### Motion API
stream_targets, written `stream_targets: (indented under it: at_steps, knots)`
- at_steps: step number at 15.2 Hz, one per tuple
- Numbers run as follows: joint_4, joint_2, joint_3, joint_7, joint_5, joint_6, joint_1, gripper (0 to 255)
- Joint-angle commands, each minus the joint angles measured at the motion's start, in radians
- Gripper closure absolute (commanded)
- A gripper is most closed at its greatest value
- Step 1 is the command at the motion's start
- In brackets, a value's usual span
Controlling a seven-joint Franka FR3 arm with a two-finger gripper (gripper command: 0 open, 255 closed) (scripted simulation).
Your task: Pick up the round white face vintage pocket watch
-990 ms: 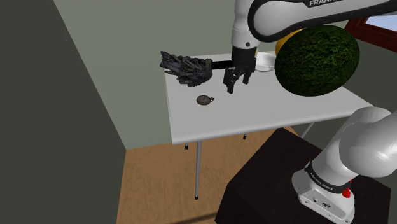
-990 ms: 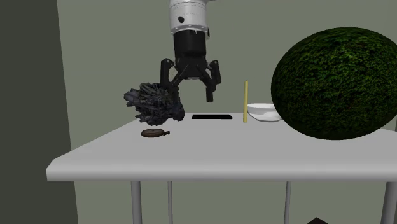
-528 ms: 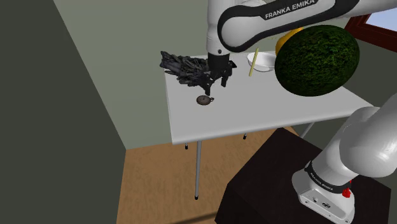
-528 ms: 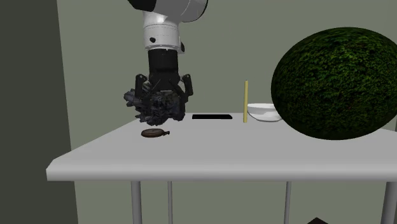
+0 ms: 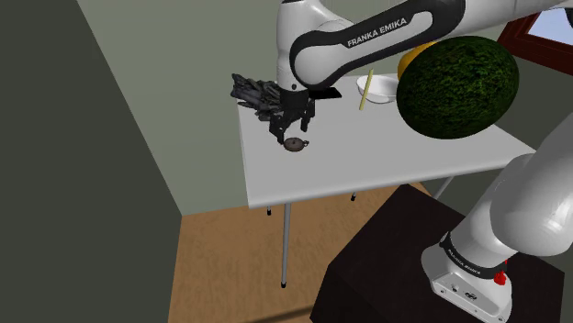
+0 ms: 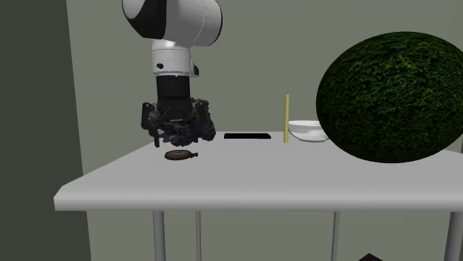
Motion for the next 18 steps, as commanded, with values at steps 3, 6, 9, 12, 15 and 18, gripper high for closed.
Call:
stream_targets:
  at_steps: [3, 6, 9, 12, 15, 18]
  knots:
    - [-0.039, 0.022, 0.001, 0.006, -0.007, 0.060, 0.000, 0]
    - [-0.040, 0.021, 0.000, 0.006, -0.007, 0.061, 0.000, 255]
    - [-0.041, 0.021, 0.000, 0.006, -0.007, 0.061, 0.000, 255]
    - [-0.040, 0.021, 0.000, 0.006, -0.006, 0.061, 0.000, 255]
    - [-0.039, 0.022, 0.001, 0.006, -0.007, 0.060, 0.000, 255]
    - [-0.015, 0.006, 0.000, 0.002, -0.002, 0.021, 0.000, 255]
